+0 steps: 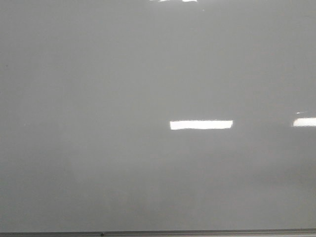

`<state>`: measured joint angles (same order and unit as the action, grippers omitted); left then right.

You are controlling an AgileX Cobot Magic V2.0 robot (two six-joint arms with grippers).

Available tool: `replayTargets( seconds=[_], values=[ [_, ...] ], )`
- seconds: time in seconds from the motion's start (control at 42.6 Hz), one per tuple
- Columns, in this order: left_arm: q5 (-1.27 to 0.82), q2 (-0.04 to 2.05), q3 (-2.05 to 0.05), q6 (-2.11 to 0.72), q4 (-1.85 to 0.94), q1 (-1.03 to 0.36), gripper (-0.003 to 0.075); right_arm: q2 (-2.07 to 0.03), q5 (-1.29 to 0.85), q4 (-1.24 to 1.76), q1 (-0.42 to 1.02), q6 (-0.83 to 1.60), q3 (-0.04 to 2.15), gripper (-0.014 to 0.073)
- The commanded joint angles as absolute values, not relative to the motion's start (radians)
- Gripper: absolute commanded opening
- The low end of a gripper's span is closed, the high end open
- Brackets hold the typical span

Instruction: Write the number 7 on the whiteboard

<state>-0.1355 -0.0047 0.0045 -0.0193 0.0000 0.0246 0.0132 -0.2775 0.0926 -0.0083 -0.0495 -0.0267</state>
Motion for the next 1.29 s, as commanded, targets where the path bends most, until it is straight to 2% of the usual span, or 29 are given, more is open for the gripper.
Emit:
replayTargets(
  seconds=[0.0,1.008,1.266],
  values=[
    [-0.056,-0.018,0.008,-0.009,-0.01,0.022,-0.002,0.023,-0.202,0.085,-0.005,-0.046,-0.022,-0.003],
    [-0.056,-0.018,0.008,-0.009,-0.01,0.022,-0.002,0.023,-0.201,0.085,-0.005,-0.046,-0.022,-0.003],
    [-0.043,-0.018,0.008,-0.009,-0.01,0.022,-0.002,0.023,-0.147,0.086,-0.005,-0.046,-0.022,-0.003]
  ],
)
